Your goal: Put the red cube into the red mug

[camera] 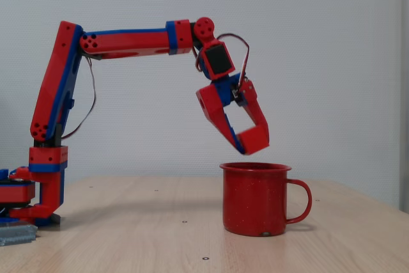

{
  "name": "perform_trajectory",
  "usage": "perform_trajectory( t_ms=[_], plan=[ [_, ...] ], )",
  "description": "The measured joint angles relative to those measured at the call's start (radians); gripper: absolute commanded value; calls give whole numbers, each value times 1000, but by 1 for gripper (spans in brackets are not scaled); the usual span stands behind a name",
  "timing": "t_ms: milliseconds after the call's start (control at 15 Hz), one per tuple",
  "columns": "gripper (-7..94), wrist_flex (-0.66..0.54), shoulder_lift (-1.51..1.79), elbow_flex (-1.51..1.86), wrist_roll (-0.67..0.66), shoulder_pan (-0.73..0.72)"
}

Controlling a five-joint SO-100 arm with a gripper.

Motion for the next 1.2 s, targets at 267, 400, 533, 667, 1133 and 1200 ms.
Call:
perform_trajectory(
  t_ms=[267, 400, 533, 667, 1133, 1200],
  plan=[
    [0, -40, -17, 2, -11, 15],
    [3, -40, -18, 12, -12, 12],
    [23, -40, -18, 32, -17, 37],
    [34, -38, -18, 44, -23, 40],
    [49, -18, -17, 52, -25, 57],
    [49, -18, -17, 52, -25, 67]
  ],
)
